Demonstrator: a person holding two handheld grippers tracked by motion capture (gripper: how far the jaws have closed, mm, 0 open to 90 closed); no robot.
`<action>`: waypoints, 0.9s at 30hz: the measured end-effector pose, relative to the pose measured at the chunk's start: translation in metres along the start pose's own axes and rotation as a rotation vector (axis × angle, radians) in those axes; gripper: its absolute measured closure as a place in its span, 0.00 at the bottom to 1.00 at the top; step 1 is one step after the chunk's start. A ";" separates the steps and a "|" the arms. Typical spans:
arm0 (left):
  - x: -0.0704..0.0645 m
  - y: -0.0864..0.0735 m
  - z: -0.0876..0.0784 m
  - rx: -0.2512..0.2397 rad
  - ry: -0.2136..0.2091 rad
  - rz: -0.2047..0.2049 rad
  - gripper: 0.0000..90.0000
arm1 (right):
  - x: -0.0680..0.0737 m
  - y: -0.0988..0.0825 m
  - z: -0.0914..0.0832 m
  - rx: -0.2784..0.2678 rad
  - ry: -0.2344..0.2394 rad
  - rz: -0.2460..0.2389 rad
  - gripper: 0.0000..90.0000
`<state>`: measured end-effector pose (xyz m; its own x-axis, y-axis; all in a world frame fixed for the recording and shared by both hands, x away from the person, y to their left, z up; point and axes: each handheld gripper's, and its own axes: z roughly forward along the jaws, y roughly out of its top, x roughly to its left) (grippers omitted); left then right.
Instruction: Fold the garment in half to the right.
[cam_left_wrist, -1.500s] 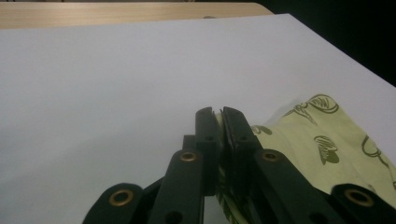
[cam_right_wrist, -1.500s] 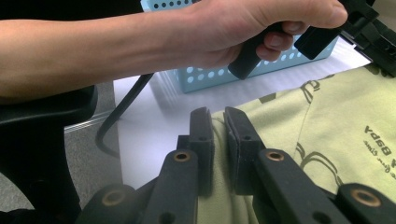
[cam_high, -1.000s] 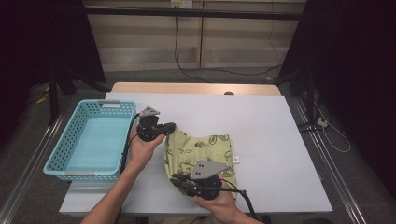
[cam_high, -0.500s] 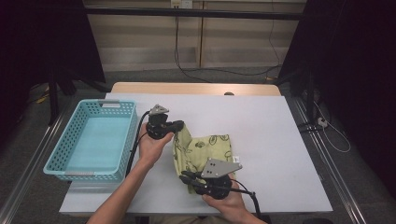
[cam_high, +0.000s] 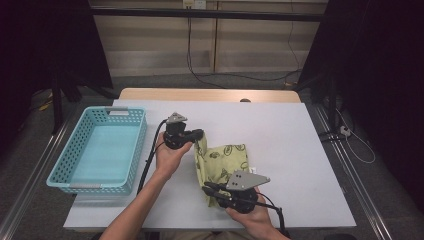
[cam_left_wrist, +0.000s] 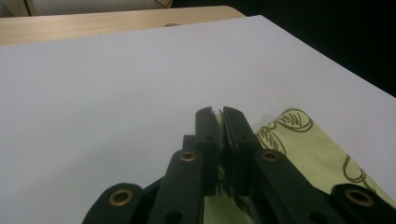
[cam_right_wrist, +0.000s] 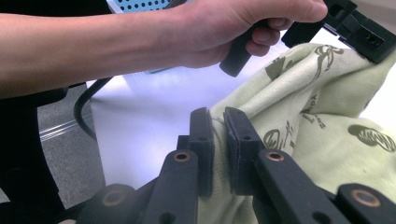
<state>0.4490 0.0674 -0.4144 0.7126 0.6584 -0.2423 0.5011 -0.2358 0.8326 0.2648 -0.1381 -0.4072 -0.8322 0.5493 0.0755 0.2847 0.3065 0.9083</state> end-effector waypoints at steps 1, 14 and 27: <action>-0.002 0.000 0.002 -0.018 -0.005 -0.022 0.95 | 0.000 -0.001 -0.001 0.002 -0.002 0.008 0.92; -0.011 -0.001 0.017 -0.014 -0.019 -0.030 0.95 | -0.007 -0.008 -0.012 0.008 -0.030 0.023 0.92; -0.017 0.002 0.025 -0.027 -0.019 -0.015 0.95 | -0.014 -0.009 -0.026 -0.003 -0.060 0.043 0.92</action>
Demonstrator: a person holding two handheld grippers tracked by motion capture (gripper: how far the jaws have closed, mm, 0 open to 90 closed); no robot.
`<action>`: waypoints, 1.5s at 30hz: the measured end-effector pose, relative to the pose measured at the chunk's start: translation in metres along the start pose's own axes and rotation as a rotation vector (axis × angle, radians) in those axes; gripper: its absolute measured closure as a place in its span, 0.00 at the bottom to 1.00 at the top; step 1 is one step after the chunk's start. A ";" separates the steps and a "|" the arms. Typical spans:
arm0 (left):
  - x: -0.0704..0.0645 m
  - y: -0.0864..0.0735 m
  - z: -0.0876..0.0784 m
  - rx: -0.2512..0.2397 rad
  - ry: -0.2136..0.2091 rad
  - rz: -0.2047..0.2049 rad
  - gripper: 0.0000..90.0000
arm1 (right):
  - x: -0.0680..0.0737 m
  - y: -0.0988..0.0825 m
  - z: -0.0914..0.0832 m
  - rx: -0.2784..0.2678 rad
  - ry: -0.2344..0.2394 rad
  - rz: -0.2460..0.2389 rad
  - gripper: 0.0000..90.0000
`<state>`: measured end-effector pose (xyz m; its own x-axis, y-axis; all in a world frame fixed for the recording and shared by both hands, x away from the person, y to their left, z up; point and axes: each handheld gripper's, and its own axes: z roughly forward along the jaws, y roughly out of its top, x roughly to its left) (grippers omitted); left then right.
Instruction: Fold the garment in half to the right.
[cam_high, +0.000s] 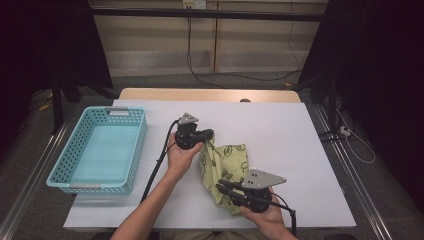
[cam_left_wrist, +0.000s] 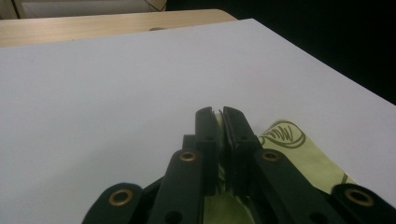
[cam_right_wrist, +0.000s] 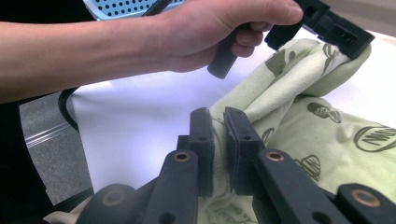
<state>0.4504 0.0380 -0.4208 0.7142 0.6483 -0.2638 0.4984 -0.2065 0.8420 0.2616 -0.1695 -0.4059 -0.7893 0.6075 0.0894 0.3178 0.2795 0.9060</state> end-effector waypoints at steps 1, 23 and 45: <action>0.000 0.000 0.000 -0.007 0.003 0.002 0.95 | -0.001 0.000 -0.001 0.001 -0.005 -0.004 0.92; -0.018 0.008 0.020 -0.015 -0.027 0.026 0.95 | -0.007 -0.008 -0.013 0.018 -0.026 0.008 0.92; -0.028 -0.005 0.047 0.015 -0.054 0.037 0.95 | -0.012 -0.026 -0.020 0.061 -0.041 0.034 0.92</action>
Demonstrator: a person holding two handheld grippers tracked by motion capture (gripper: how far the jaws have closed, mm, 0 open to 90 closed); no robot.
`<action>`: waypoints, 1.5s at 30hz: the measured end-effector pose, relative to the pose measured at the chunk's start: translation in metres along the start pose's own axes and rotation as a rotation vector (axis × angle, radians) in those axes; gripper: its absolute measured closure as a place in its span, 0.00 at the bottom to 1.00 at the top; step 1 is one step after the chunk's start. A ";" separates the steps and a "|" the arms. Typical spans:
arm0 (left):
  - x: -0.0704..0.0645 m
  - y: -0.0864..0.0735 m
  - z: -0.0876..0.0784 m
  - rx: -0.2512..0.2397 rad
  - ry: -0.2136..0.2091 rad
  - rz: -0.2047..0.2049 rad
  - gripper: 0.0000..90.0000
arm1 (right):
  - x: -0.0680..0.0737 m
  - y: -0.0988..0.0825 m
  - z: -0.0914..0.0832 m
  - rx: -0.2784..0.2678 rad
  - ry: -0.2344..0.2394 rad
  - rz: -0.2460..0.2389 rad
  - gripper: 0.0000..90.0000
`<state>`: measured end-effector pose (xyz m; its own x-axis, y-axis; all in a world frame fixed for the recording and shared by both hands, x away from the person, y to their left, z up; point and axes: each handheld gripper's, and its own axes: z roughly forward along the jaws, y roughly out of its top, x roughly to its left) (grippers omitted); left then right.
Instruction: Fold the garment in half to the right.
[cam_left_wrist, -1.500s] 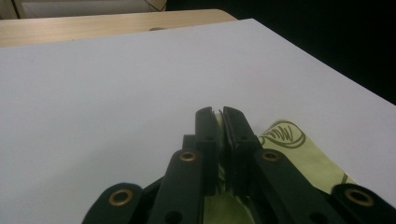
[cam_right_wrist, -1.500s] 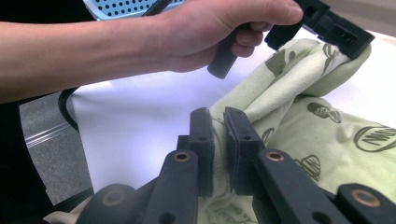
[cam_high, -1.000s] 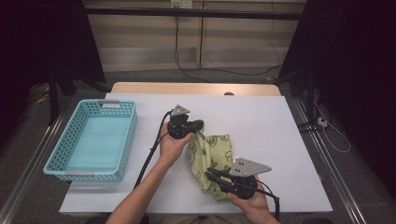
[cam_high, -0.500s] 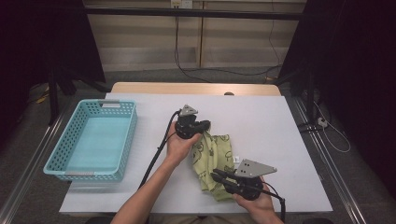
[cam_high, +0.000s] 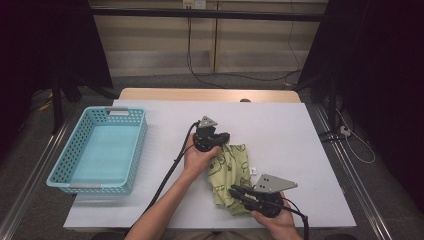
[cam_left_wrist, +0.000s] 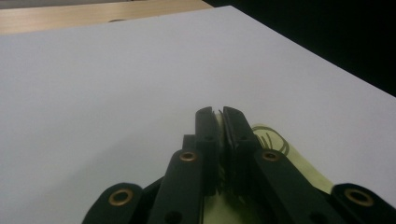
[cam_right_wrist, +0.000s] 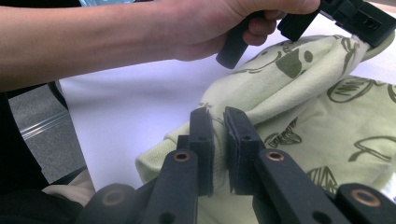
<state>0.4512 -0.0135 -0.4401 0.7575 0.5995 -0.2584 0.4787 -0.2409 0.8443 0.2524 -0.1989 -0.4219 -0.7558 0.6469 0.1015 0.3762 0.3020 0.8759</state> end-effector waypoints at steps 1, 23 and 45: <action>0.000 0.000 0.001 0.003 0.006 0.003 0.95 | 0.000 -0.001 0.000 0.002 -0.001 0.003 0.92; -0.019 0.007 0.021 0.059 0.013 0.066 0.95 | -0.004 -0.014 -0.012 0.043 -0.028 0.007 0.92; -0.027 0.015 0.035 0.097 -0.020 0.066 0.91 | -0.015 -0.024 -0.015 0.090 -0.066 0.045 0.83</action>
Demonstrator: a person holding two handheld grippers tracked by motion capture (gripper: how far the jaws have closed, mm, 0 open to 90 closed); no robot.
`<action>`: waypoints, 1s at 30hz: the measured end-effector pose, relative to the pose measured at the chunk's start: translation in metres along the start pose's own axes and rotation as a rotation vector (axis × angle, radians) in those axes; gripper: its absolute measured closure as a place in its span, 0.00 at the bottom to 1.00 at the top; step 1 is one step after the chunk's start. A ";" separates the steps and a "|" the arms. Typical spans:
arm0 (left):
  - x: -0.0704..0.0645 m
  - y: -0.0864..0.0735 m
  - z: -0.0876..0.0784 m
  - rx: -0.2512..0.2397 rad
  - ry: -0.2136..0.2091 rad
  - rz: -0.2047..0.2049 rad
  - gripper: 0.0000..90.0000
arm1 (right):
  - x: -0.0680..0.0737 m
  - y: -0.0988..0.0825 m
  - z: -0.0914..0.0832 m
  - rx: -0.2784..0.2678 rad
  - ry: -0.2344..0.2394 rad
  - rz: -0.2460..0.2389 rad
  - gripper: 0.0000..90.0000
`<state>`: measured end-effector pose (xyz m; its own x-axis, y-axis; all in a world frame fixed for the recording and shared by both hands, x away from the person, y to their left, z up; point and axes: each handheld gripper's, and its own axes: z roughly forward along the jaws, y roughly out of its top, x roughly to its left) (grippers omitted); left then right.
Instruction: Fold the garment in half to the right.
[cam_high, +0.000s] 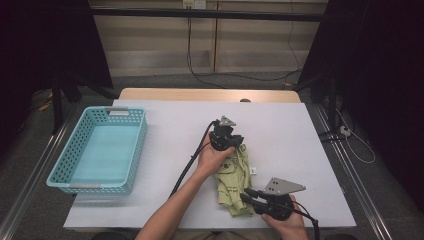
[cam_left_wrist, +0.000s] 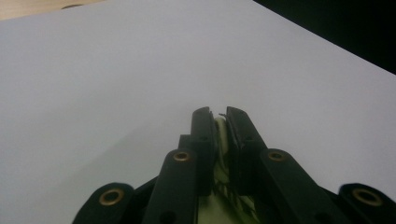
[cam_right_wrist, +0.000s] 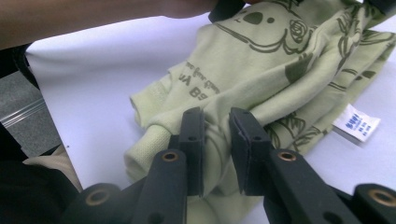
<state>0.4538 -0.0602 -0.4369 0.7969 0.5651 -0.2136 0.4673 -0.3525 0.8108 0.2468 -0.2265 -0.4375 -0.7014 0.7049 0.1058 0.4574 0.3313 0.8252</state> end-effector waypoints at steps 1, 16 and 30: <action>0.000 0.000 0.000 0.000 0.000 0.000 0.91 | 0.000 0.000 -0.001 0.003 -0.002 0.003 0.81; 0.003 0.002 -0.007 -0.042 -0.007 -0.010 0.63 | -0.006 0.000 -0.006 -0.025 -0.039 0.023 0.60; 0.020 -0.004 -0.031 -0.120 0.076 -0.058 0.16 | -0.010 0.004 -0.007 -0.071 -0.066 0.045 0.34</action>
<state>0.4558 -0.0239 -0.4277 0.7365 0.6383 -0.2239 0.4588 -0.2282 0.8587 0.2519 -0.2371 -0.4308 -0.6427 0.7584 0.1087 0.4460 0.2550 0.8579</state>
